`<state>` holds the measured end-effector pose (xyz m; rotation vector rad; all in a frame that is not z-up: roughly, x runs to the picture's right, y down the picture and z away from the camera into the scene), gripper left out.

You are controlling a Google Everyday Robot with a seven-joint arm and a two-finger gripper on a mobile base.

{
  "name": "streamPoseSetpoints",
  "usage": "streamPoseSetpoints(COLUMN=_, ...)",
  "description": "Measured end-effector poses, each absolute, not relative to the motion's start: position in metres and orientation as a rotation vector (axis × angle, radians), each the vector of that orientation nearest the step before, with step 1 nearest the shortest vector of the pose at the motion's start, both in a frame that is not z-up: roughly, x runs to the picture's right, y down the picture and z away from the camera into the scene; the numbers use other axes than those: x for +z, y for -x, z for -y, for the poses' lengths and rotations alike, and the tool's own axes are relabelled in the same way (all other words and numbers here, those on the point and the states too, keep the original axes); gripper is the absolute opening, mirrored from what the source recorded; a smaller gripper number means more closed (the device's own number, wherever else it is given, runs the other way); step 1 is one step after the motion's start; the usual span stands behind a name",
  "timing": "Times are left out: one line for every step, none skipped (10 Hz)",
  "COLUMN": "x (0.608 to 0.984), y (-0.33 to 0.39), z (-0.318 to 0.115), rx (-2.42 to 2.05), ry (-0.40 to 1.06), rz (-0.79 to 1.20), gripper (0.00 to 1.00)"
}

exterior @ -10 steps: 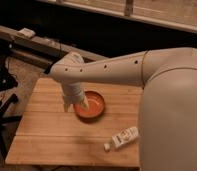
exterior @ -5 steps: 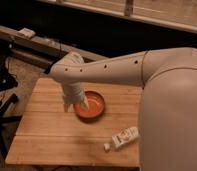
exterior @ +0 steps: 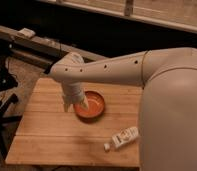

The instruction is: Place the bottle in the ceramic bowl

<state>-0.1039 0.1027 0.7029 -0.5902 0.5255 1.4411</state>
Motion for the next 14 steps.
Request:
streamPoseSetpoints(x=0.703, y=0.104, z=-0.103, rx=1.441, ry=0.59, rz=-0.526, gripper=0.65)
streamPoseSetpoints(x=0.704, y=0.104, z=-0.104, rx=1.44, ry=0.591, rz=-0.528, gripper=0.65)
streamPoseSetpoints(x=0.704, y=0.104, z=-0.104, rx=1.44, ry=0.591, rz=-0.529, gripper=0.65)
streamPoseSetpoints(x=0.704, y=0.103, z=-0.104, rx=1.44, ry=0.591, rz=-0.536, gripper=0.65)
streamPoseSetpoints(x=0.704, y=0.099, z=-0.106, rx=1.445, ry=0.593, rz=-0.553, gripper=0.65)
streamPoseSetpoints(x=0.701, y=0.086, z=-0.112, rx=1.457, ry=0.593, rz=-0.581, gripper=0.65)
streamPoseSetpoints(x=0.699, y=0.073, z=-0.116, rx=1.467, ry=0.592, rz=-0.6, gripper=0.65)
streamPoseSetpoints(x=0.695, y=0.053, z=-0.125, rx=1.486, ry=0.592, rz=-0.632, gripper=0.65)
streamPoseSetpoints(x=0.693, y=0.034, z=-0.135, rx=1.505, ry=0.595, rz=-0.663, gripper=0.65)
streamPoseSetpoints(x=0.693, y=0.011, z=-0.145, rx=1.534, ry=0.596, rz=-0.698, gripper=0.65)
streamPoseSetpoints(x=0.695, y=-0.01, z=-0.157, rx=1.561, ry=0.599, rz=-0.728, gripper=0.65)
streamPoseSetpoints(x=0.696, y=-0.035, z=-0.173, rx=1.592, ry=0.603, rz=-0.767, gripper=0.65)
streamPoseSetpoints(x=0.697, y=-0.05, z=-0.183, rx=1.616, ry=0.605, rz=-0.793, gripper=0.65)
streamPoseSetpoints(x=0.697, y=-0.069, z=-0.195, rx=1.649, ry=0.604, rz=-0.826, gripper=0.65)
